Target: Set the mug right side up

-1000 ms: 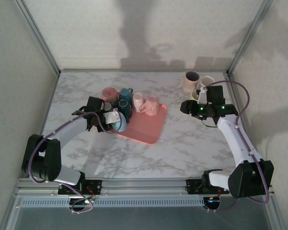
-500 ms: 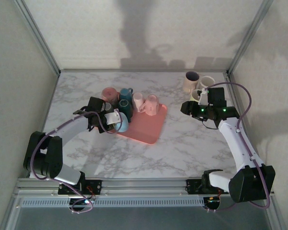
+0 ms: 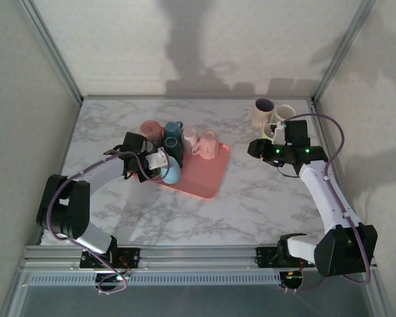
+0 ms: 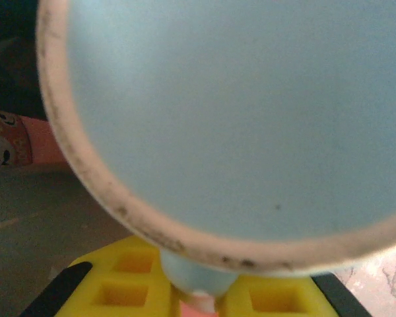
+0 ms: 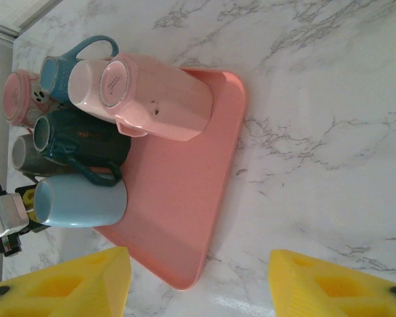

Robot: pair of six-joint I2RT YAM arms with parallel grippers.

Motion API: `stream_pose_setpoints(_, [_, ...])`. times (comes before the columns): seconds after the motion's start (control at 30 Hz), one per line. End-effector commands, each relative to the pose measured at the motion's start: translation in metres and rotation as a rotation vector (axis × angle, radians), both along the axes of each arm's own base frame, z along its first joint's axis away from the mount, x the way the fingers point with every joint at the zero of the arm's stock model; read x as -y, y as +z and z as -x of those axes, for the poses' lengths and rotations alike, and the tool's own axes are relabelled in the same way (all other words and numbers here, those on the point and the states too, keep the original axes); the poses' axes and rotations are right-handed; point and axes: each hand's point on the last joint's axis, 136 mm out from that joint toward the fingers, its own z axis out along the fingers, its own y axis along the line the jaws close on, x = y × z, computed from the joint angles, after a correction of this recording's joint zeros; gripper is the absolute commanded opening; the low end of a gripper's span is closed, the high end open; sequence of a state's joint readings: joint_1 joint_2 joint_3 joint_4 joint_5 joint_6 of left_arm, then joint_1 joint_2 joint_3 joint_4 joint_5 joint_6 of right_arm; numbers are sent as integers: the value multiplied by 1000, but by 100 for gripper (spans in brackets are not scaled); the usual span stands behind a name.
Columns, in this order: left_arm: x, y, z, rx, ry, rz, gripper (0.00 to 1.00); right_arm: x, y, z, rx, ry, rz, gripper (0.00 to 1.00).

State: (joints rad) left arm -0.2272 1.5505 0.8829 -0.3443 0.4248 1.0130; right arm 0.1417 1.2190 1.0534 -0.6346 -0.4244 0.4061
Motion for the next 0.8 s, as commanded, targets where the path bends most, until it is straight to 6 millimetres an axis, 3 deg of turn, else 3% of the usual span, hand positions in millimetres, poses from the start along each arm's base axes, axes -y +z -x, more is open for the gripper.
stream_pose_setpoints(0.0, [5, -1, 12, -63, 5, 48, 6, -5, 4, -3, 6, 26, -14, 57])
stream_pose_setpoints(0.1, [9, 8, 12, -65, 28, 81, 0, -6, 4, -4, 5, 30, -15, 57])
stream_pose_setpoints(0.33, [23, 49, 16, -16, 86, 238, 0, -8, -1, 0, 0, 65, -12, 57])
stream_pose_setpoints(0.6, [41, 125, 29, 14, 133, 476, 0, -33, 20, 10, 99, 235, -135, 58])
stream_pose_setpoints(0.77, [52, 189, 20, 1, 268, 745, 0, -53, 46, 23, 172, 363, -264, 59])
